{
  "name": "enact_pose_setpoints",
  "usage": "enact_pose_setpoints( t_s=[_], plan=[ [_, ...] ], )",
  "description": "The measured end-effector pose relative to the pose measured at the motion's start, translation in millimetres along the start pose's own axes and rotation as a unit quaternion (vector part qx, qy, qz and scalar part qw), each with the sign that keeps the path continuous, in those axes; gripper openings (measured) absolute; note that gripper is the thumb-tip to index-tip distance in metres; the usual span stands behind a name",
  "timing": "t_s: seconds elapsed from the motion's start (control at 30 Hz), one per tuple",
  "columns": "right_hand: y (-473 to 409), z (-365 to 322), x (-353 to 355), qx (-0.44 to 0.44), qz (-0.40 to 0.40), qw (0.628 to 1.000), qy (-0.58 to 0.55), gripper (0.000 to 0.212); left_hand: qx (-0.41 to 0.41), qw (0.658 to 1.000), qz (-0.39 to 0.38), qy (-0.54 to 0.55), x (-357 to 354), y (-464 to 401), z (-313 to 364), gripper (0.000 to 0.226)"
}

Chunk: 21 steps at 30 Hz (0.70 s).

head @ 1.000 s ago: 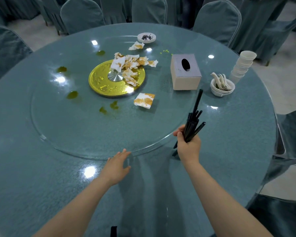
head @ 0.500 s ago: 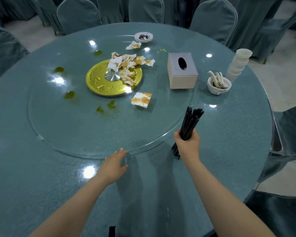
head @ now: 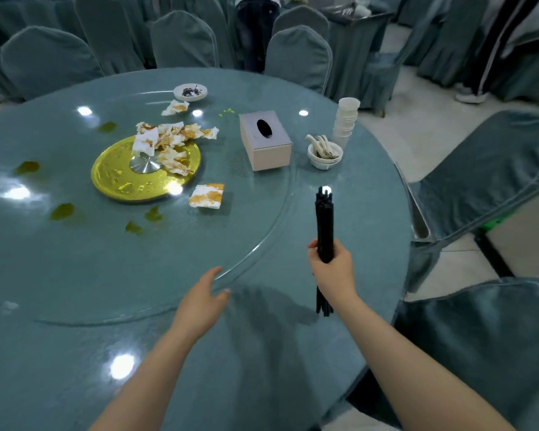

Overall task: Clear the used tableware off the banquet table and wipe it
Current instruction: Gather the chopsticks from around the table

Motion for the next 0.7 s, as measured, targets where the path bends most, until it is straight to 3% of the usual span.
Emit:
enact_pose_setpoints(
  t_s=[0.13, 0.3, 0.53, 0.7],
  plan=[
    [19.6, -5.9, 36.4, 0.022, -0.003, 0.995, 0.094, 0.028, -0.093, 0.995, 0.000, 0.046, -15.5, 7.9, 51.6, 0.051],
    [39.7, -24.1, 89.1, 0.056, -0.016, 0.970, 0.235, 0.016, -0.143, 0.986, -0.010, 0.083, -34.8, 30.2, 103.2, 0.051],
    [65.7, -51.0, 170.3, 0.151, -0.042, 0.903, 0.400, 0.014, -0.222, 0.964, 0.016, 0.144, -56.0, 77.5, 193.5, 0.049],
    [87.5, -50.4, 276.7, 0.192, -0.018, 0.870, 0.455, 0.017, -0.251, 0.940, -0.024, 0.232, -116.5, 131.5, 281.3, 0.047]
  ],
)
Point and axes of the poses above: each hand's wrist, its own y-axis away from the middle knuckle, its own x-axis out of the back of the hand, z = x × y, the point moved 8 cm from there along -y, towards the middle knuckle, and after that the axes turned 4 degrees about -x, right-handed, at the moved point
